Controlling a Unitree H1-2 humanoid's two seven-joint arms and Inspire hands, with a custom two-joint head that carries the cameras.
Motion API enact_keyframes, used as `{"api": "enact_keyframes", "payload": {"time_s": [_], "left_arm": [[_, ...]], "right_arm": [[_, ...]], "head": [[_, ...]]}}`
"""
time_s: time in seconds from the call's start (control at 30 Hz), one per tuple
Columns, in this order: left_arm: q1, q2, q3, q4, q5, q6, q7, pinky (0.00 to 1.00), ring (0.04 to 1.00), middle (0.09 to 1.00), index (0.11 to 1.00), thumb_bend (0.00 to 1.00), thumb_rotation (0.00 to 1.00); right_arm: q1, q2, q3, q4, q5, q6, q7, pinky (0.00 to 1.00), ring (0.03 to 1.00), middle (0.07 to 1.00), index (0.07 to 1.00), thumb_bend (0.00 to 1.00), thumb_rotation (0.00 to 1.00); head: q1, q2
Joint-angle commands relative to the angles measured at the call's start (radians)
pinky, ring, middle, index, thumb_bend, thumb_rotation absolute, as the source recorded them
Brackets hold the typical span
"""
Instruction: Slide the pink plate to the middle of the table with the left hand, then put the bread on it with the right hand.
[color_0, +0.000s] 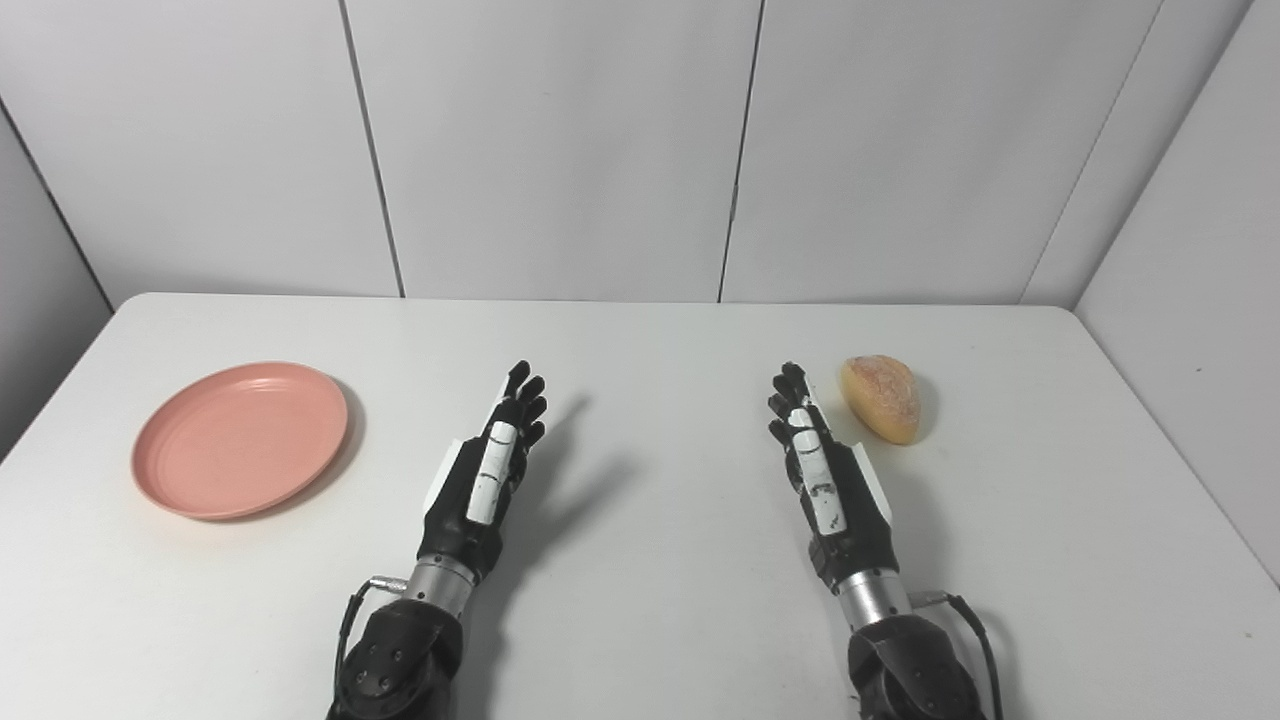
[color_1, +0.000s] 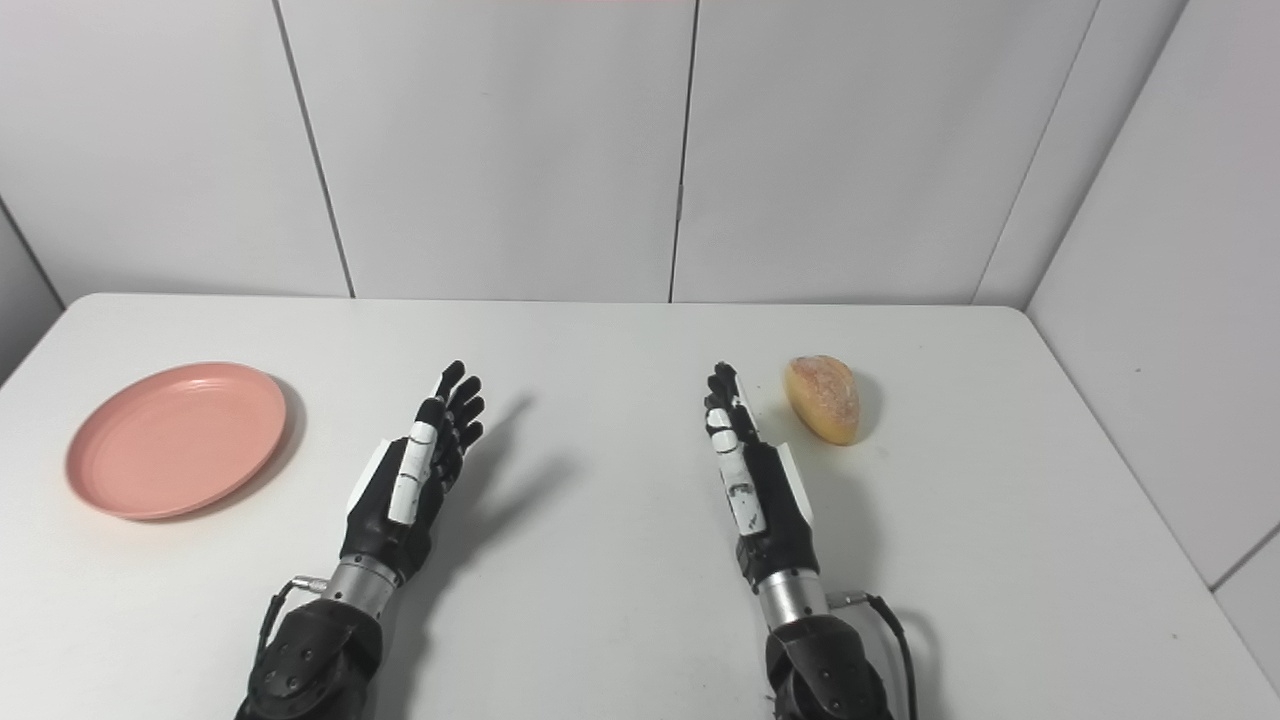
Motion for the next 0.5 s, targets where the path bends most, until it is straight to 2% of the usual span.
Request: {"api": "enact_keyframes", "payload": {"time_s": [0.0,0.1,0.17,0.27,0.3,0.33,0.37,0.4,0.43,0.47], "left_arm": [[0.010,-0.001,0.003,0.016,-0.012,-0.028,-0.004,1.00,1.000,1.000,1.000,0.72,1.00],[0.012,-0.002,0.004,0.017,-0.013,-0.028,-0.005,1.00,1.000,1.000,1.000,0.71,1.00],[0.012,-0.006,0.003,0.017,-0.005,-0.029,0.004,1.00,1.000,1.000,1.000,0.71,1.00],[0.010,-0.018,-0.001,0.021,0.005,-0.033,0.015,1.00,1.000,1.000,1.000,0.71,1.00],[0.009,-0.024,-0.002,0.024,0.007,-0.035,0.019,1.00,1.000,1.000,1.000,0.71,1.00],[0.007,-0.031,-0.004,0.031,0.013,-0.042,0.027,1.00,1.000,1.000,1.000,0.72,1.00],[0.005,-0.038,-0.007,0.040,0.023,-0.053,0.037,1.00,1.000,1.000,1.000,0.73,1.00],[0.001,-0.047,-0.010,0.054,0.034,-0.069,0.050,1.00,1.000,1.000,1.000,0.73,1.00],[-0.003,-0.055,-0.011,0.068,0.044,-0.082,0.064,1.00,1.000,1.000,1.000,0.73,1.00],[-0.007,-0.067,-0.011,0.083,0.054,-0.093,0.081,1.00,1.000,1.000,1.000,0.72,1.00]], "right_arm": [[-0.036,-0.005,0.001,-0.032,0.004,0.005,0.011,1.00,1.000,1.000,1.000,0.61,1.00],[-0.036,-0.006,0.001,-0.030,0.004,0.001,0.016,1.00,1.000,1.000,1.000,0.60,1.00],[-0.034,-0.011,0.001,-0.029,0.002,0.000,0.021,1.00,1.000,1.000,1.000,0.60,1.00],[-0.026,-0.025,-0.006,-0.034,0.014,0.006,0.035,1.00,1.000,1.000,1.000,0.58,1.00],[-0.023,-0.030,-0.011,-0.033,0.020,0.003,0.040,1.00,1.000,1.000,1.000,0.58,1.00],[-0.019,-0.037,-0.017,-0.031,0.026,-0.002,0.044,1.00,1.000,1.000,1.000,0.58,1.00],[-0.015,-0.044,-0.022,-0.030,0.030,-0.009,0.048,1.00,1.000,1.000,1.000,0.58,1.00],[-0.011,-0.054,-0.028,-0.027,0.036,-0.018,0.054,1.00,1.000,1.000,1.000,0.58,1.00],[-0.008,-0.062,-0.032,-0.027,0.037,-0.024,0.058,1.00,1.000,1.000,1.000,0.57,1.00],[-0.005,-0.069,-0.037,-0.024,0.048,-0.026,0.067,1.00,1.000,1.000,1.000,0.56,1.00]], "head": [[0.003,0.000],[0.019,-0.006],[0.060,-0.016],[0.166,-0.043],[0.176,-0.046],[0.239,-0.064],[0.259,-0.070],[0.316,-0.086],[0.316,-0.086],[0.366,-0.100]]}}
